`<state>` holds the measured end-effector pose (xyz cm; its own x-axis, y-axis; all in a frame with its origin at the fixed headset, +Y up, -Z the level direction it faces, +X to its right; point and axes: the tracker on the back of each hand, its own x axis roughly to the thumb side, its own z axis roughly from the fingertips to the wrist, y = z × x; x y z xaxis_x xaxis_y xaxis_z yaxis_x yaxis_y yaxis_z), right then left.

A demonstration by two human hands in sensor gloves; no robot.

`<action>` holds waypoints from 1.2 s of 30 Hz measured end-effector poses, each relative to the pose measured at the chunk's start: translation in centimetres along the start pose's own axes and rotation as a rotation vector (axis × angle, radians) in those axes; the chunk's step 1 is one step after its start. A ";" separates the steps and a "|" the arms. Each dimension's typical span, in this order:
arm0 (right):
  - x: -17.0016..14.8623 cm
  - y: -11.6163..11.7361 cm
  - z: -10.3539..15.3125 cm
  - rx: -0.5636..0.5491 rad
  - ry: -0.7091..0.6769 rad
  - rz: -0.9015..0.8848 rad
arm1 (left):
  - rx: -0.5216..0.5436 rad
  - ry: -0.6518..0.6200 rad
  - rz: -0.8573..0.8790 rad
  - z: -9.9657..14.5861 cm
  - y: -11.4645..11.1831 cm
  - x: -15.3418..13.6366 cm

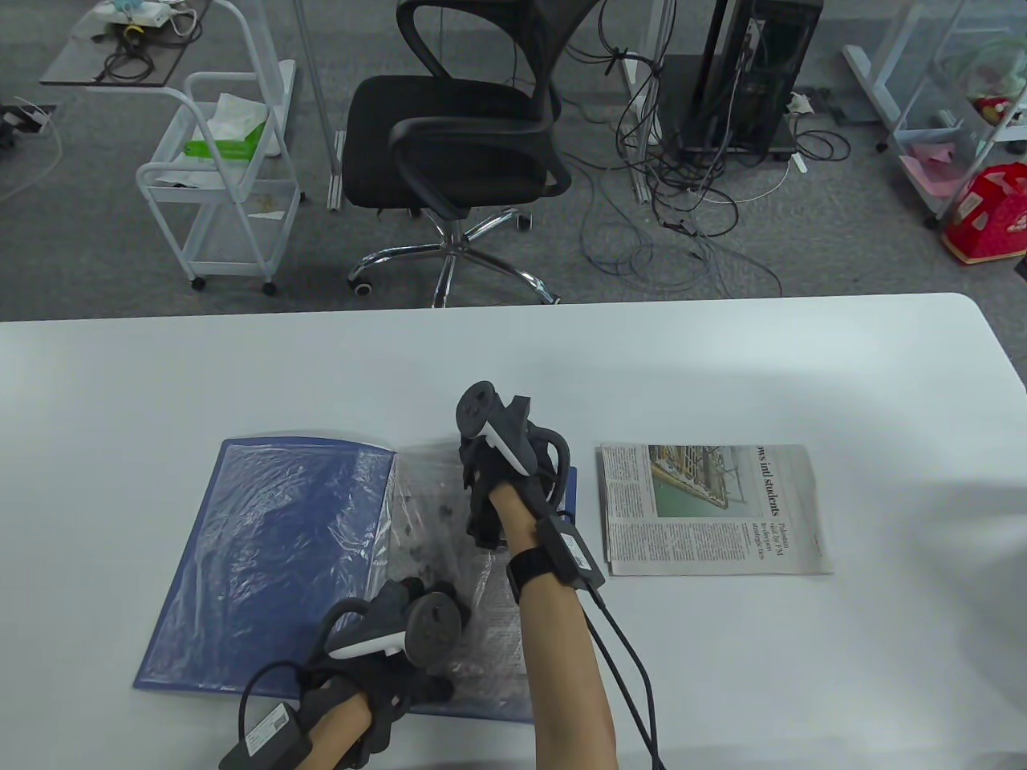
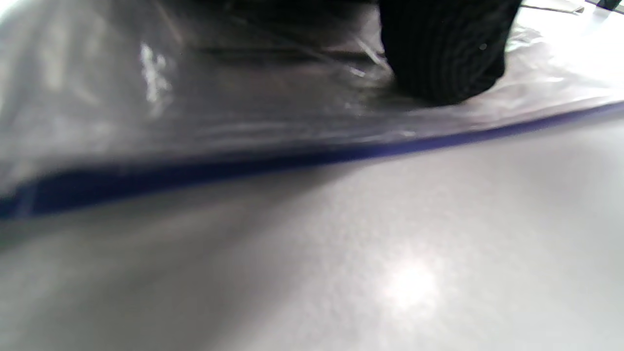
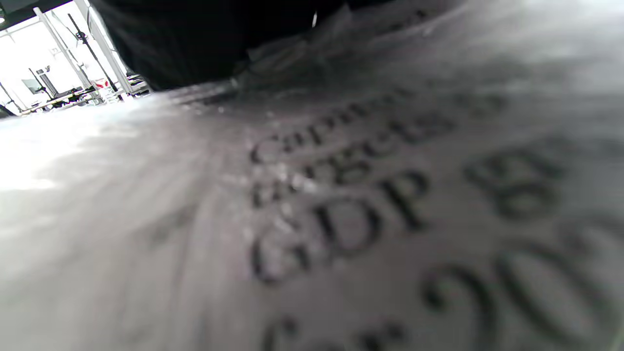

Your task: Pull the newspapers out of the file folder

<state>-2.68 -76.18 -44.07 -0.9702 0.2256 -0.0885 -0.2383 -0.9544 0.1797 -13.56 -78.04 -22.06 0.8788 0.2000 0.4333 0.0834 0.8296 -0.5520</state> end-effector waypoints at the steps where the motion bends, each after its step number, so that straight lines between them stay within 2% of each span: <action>1: 0.2 0.0 0.0 -0.006 -0.017 0.013 | 0.000 0.001 0.005 0.0 0.0 0.0; 4: 0.6 -0.3 0.2 -0.025 -0.039 0.036 | -0.001 0.007 0.024 0.0 -0.1 -0.2; 6: 0.8 -0.2 0.3 0.047 -0.060 0.045 | -0.001 0.005 0.033 0.0 -0.2 -0.3; 8: 1.0 -0.1 0.4 0.055 -0.072 0.071 | -0.003 0.007 0.035 0.0 -0.2 -0.3; 12: 1.2 -0.5 0.4 -0.031 -0.055 0.072 | -0.005 0.013 0.030 0.0 -0.2 -0.3; 14: 1.1 -1.0 0.3 -0.125 -0.031 0.044 | -0.005 0.015 0.035 0.1 -0.2 -0.3; 16: 1.0 -1.4 0.3 -0.170 -0.018 0.045 | -0.006 0.016 0.035 0.1 -0.2 -0.3; 22: 0.9 -2.0 0.1 -0.050 -0.062 0.046 | -0.014 0.018 0.046 0.0 -0.2 -0.4; 27: 1.1 -1.9 -0.4 -0.029 -0.067 0.124 | -0.015 0.018 0.051 0.0 -0.2 -0.4; 36: 1.2 -2.8 -1.0 -0.160 -0.035 0.072 | -0.012 0.019 0.056 0.1 -0.3 -0.5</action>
<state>-3.17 -73.41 -45.64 -0.9861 0.1593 -0.0467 -0.1606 -0.9867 0.0258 -14.07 -78.31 -22.08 0.8911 0.2361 0.3877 0.0389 0.8112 -0.5834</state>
